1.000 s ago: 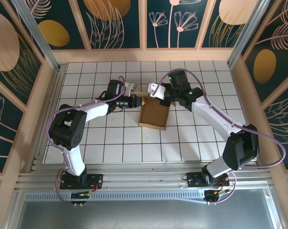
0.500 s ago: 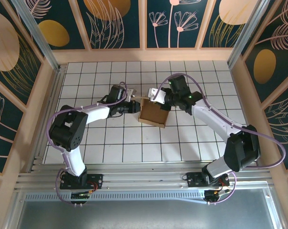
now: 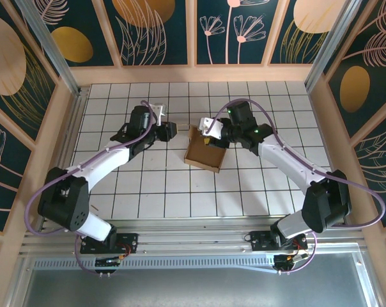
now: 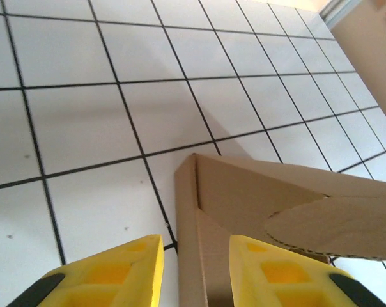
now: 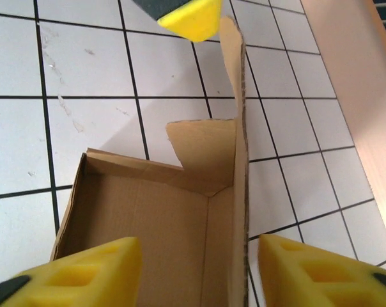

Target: Fold the paper box

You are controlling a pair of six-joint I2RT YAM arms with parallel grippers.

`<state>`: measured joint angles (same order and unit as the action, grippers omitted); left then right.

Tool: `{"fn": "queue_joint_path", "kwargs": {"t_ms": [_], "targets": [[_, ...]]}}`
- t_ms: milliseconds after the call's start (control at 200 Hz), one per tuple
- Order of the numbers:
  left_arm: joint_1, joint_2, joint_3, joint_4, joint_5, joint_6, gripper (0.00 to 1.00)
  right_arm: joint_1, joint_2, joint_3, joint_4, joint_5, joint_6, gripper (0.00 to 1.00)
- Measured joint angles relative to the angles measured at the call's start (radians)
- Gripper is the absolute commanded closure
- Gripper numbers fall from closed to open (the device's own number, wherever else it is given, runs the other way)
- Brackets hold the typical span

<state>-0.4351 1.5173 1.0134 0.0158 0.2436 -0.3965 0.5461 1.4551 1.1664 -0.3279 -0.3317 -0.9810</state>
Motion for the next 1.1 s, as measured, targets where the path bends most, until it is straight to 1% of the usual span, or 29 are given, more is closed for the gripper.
{"fn": "queue_joint_path", "kwargs": {"t_ms": [165,225,290,350,375,400,440,501,546,591,656,756,856,941,1096], "targets": [[0.007,-0.022,-0.002,-0.017,0.010,0.002,0.65,0.000,-0.046,0.000,0.014,-0.015,0.060,0.33],[0.007,-0.032,-0.019,-0.012,0.010,0.001,0.64,0.000,-0.072,0.000,0.031,-0.013,0.133,0.30],[0.007,-0.044,-0.057,-0.004,0.008,-0.003,0.64,-0.004,-0.108,0.002,0.061,0.001,0.274,0.28],[0.007,-0.047,-0.094,-0.002,0.002,-0.020,0.65,-0.031,-0.151,0.006,0.082,0.015,0.460,0.36],[0.007,-0.045,-0.106,-0.003,-0.002,-0.034,0.67,-0.056,-0.176,0.006,0.091,0.014,0.547,0.38],[0.007,-0.044,-0.117,-0.005,-0.008,-0.043,0.69,-0.087,-0.197,0.005,0.097,0.008,0.622,0.43],[0.007,-0.039,-0.129,-0.007,-0.017,-0.070,0.71,-0.155,-0.240,-0.008,0.120,-0.008,0.763,0.49],[0.007,-0.027,-0.131,-0.010,-0.027,-0.103,0.72,-0.296,-0.323,-0.084,0.193,-0.055,0.992,0.61],[0.007,-0.017,-0.131,-0.008,-0.035,-0.127,0.72,-0.404,-0.377,-0.163,0.233,-0.098,1.152,0.65],[0.007,-0.006,-0.131,-0.005,-0.040,-0.148,0.72,-0.489,-0.407,-0.241,0.252,-0.136,1.276,0.71],[0.009,0.021,-0.128,0.004,-0.043,-0.175,0.71,-0.557,-0.397,-0.321,0.254,-0.186,1.407,0.77],[0.014,0.078,-0.107,0.010,-0.043,-0.204,0.71,-0.578,-0.289,-0.374,0.246,-0.248,1.509,0.87],[0.025,0.142,-0.079,0.023,-0.043,-0.224,0.71,-0.566,-0.214,-0.395,0.246,-0.291,1.550,0.94],[0.030,0.190,-0.050,0.033,-0.039,-0.237,0.71,-0.546,-0.186,-0.397,0.266,-0.303,1.560,0.96],[0.031,0.261,0.013,0.074,-0.003,-0.257,0.71,-0.494,-0.141,-0.397,0.313,-0.306,1.564,0.96]]}}
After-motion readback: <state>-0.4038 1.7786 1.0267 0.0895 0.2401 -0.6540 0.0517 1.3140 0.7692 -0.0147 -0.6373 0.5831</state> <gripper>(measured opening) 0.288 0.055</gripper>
